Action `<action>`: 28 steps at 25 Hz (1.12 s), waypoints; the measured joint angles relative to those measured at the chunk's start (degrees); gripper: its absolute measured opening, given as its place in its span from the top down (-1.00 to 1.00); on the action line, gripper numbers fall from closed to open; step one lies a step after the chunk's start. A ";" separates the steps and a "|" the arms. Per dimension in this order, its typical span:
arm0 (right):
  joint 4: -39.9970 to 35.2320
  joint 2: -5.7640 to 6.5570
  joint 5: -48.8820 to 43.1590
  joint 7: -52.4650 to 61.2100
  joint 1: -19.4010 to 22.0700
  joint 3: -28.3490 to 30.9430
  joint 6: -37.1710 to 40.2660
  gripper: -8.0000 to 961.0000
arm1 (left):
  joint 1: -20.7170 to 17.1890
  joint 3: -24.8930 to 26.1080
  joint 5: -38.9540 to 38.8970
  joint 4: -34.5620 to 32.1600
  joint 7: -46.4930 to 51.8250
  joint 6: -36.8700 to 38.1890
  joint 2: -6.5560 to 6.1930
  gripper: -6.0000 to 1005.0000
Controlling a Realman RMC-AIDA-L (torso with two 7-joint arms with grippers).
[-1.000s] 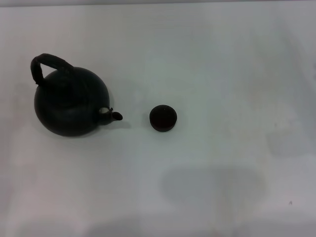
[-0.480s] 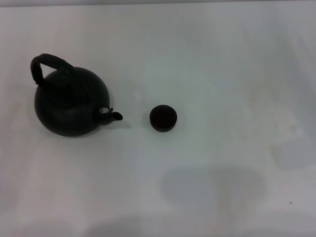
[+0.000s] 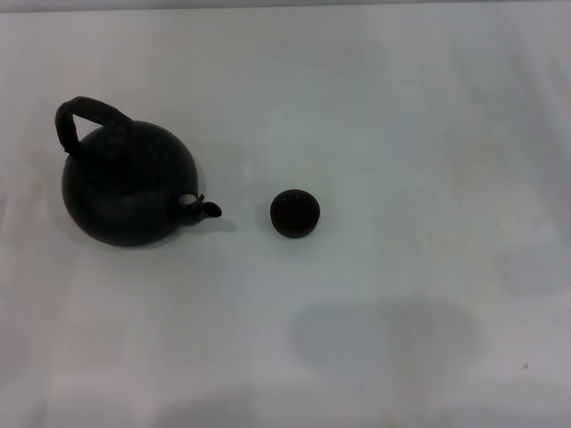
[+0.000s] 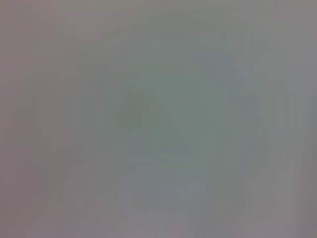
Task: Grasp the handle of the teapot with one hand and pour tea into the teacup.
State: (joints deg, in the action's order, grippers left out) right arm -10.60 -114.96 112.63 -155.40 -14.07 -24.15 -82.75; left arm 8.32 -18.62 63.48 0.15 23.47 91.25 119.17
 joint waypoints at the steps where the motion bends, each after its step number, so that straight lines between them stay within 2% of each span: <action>1: 0.02 -0.01 0.01 0.01 -0.20 0.33 0.22 -0.76 | 0.27 0.01 -0.48 0.10 -0.08 -0.03 0.00 -0.40; 18: -0.46 0.03 1.29 -0.30 -1.72 1.10 2.95 -0.76 | 2.65 -0.01 -4.41 2.40 -0.36 0.25 0.10 -0.40; 28: -0.49 0.01 1.24 -0.88 -1.55 1.21 2.96 -0.76 | 2.58 0.03 -4.70 3.16 -0.24 0.37 0.10 -0.40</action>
State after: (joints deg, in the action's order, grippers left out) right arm -11.08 -114.95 113.87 -156.28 -15.63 -22.94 -79.79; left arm 10.90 -18.59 58.78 3.31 23.23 91.62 119.27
